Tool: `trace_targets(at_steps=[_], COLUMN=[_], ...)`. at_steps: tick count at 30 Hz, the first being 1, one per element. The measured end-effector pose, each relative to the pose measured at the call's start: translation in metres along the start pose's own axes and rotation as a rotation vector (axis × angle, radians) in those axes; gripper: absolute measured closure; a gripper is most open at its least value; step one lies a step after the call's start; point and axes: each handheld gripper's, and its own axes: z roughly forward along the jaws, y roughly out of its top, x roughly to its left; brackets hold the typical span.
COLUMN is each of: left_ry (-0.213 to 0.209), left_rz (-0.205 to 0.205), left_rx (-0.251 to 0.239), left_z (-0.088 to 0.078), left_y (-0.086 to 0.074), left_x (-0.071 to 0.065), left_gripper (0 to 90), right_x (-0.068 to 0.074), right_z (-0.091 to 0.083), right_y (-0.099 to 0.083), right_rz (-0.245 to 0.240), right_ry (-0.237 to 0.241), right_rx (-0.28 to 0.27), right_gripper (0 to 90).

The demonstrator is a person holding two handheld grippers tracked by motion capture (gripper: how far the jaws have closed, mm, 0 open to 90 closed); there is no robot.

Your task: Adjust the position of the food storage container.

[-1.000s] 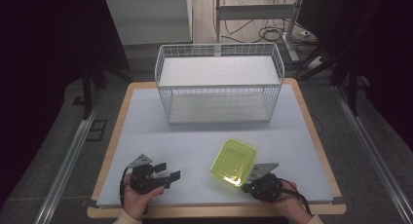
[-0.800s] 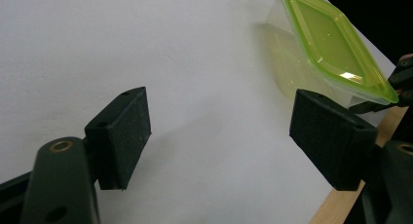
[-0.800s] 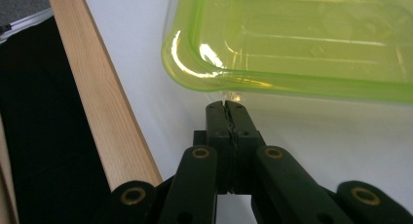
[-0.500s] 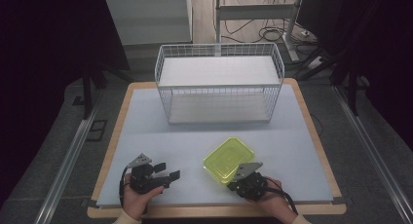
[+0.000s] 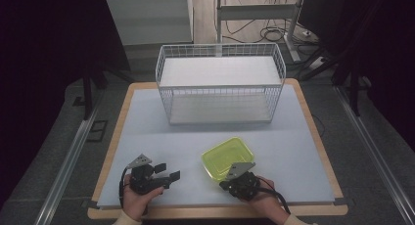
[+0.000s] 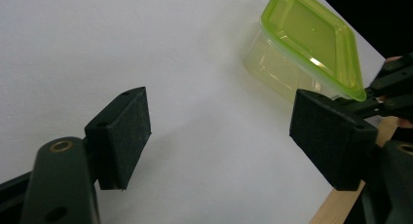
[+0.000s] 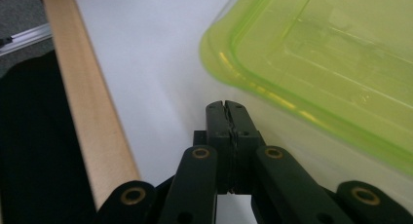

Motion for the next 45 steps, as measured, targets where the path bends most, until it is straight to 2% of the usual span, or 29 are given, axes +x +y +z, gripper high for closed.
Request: trace_targets(at_steps=[2,5,6,7,9,12,16,19,23,26,28,29,33,37,45], left_ry=[0.001,-0.002,-0.002,-0.002,-0.001,0.001,0.001,0.002,0.001,0.001,0.0,0.0,0.0,-0.002,-0.003], left_rz=[0.001,0.003,0.003,0.002,0.0,-0.001,0.0,0.0,0.0,-0.001,0.0,0.002,0.0,0.004,0.002], left_rx=[0.0,0.0,0.0,-0.002,-0.005,-0.003,0.0,-0.001,-0.001,-0.001,-0.001,-0.002,-0.003,0.0,-0.002], left_z=[0.0,-0.001,-0.001,-0.001,-0.001,0.0,0.001,0.001,0.001,0.001,0.0,0.0,0.0,0.0,0.0], left_y=[0.0,0.0,0.0,0.0,0.001,0.001,0.0,0.0,0.0,0.0,0.0,0.0,0.0,0.0,0.0], left_x=[0.0,-0.001,-0.001,-0.001,-0.002,-0.003,-0.003,-0.002,-0.002,-0.002,-0.002,-0.002,-0.002,-0.002,-0.002], left_gripper=[22.3,22.3,22.3,22.3,22.3,22.3,22.3,22.3,22.4,22.4,22.4,22.4,22.4,22.4,22.4], right_x=[0.001,-0.003,-0.003,-0.01,-0.023,-0.044,-0.078,-0.098,-0.118,-0.124,-0.126,-0.125,-0.118,-0.109,-0.095], right_z=[-0.01,-0.033,-0.033,-0.051,-0.067,-0.081,-0.081,-0.072,-0.055,-0.042,-0.037,-0.036,-0.039,-0.038,-0.037], right_y=[-0.003,-0.01,-0.01,-0.016,-0.021,-0.027,-0.035,-0.038,-0.035,-0.034,-0.035,-0.036,-0.034,-0.034,-0.034], right_rz=[0.005,0.029,0.029,0.057,0.088,0.147,0.215,0.261,0.279,0.28,0.295,0.285,0.266,0.233,0.21], right_ry=[0.002,-0.014,-0.014,-0.034,-0.073,-0.118,-0.19,-0.218,-0.21,-0.183,-0.159,-0.149,-0.128,-0.123,-0.103], right_rx=[-0.018,-0.057,-0.057,-0.082,-0.112,-0.138,-0.132,-0.12,-0.099,-0.07,-0.069,-0.067,-0.073,-0.048,-0.035], right_gripper=[90.0,90.0,90.0,90.0,90.0,90.0,90.0,90.0,90.0,90.0,90.0,90.0,90.0,90.0,90.0])
